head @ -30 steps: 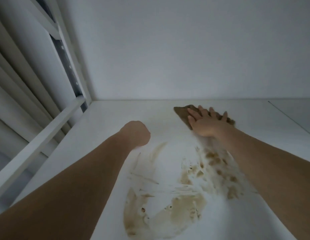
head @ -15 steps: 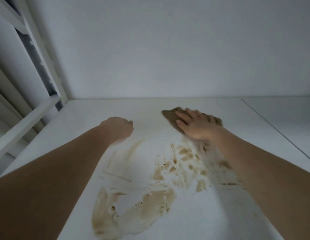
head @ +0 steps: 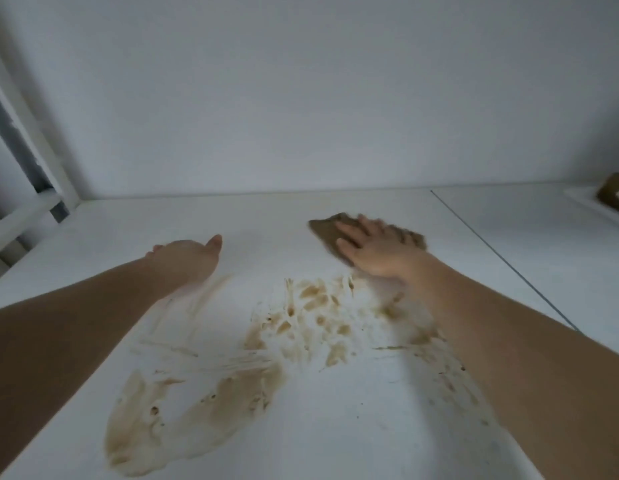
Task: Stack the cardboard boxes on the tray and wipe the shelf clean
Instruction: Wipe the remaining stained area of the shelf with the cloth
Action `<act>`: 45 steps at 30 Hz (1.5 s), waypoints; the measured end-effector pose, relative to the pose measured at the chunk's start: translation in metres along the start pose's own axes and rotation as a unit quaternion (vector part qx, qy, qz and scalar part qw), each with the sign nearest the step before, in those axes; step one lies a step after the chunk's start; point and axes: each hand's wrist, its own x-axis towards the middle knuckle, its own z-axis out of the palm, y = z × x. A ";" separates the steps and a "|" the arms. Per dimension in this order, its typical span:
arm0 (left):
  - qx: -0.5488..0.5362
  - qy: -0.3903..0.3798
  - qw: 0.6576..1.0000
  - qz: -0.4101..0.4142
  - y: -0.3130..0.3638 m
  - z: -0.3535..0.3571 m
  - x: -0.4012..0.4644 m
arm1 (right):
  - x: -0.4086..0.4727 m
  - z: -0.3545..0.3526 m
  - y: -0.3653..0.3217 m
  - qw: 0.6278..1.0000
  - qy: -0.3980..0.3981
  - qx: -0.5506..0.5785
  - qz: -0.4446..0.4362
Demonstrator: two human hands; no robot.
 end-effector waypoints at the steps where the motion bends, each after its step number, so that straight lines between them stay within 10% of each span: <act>1: 0.002 0.014 1.000 0.008 -0.001 -0.004 0.000 | 0.003 -0.003 0.016 0.999 0.007 0.010 0.050; 5: 0.045 0.076 0.995 0.039 0.002 -0.008 -0.011 | 0.016 -0.005 0.022 0.988 -0.004 0.036 0.149; 13: -0.006 0.043 0.991 0.124 0.084 0.016 -0.042 | -0.017 0.002 0.020 0.994 -0.019 0.005 -0.109; 22: -0.047 0.058 0.985 0.155 0.098 0.022 -0.056 | 0.012 -0.010 0.110 0.986 0.030 0.039 0.158; 31: -0.066 0.066 0.988 0.125 0.109 0.031 -0.057 | -0.015 -0.003 0.093 0.996 -0.001 0.007 -0.091; 39: -0.036 0.144 0.958 0.245 0.090 0.034 -0.074 | 0.009 -0.011 0.109 0.991 0.015 0.028 0.128; 45: -0.029 0.129 0.969 0.208 0.092 0.036 -0.082 | -0.022 0.006 0.054 0.995 0.013 0.016 -0.096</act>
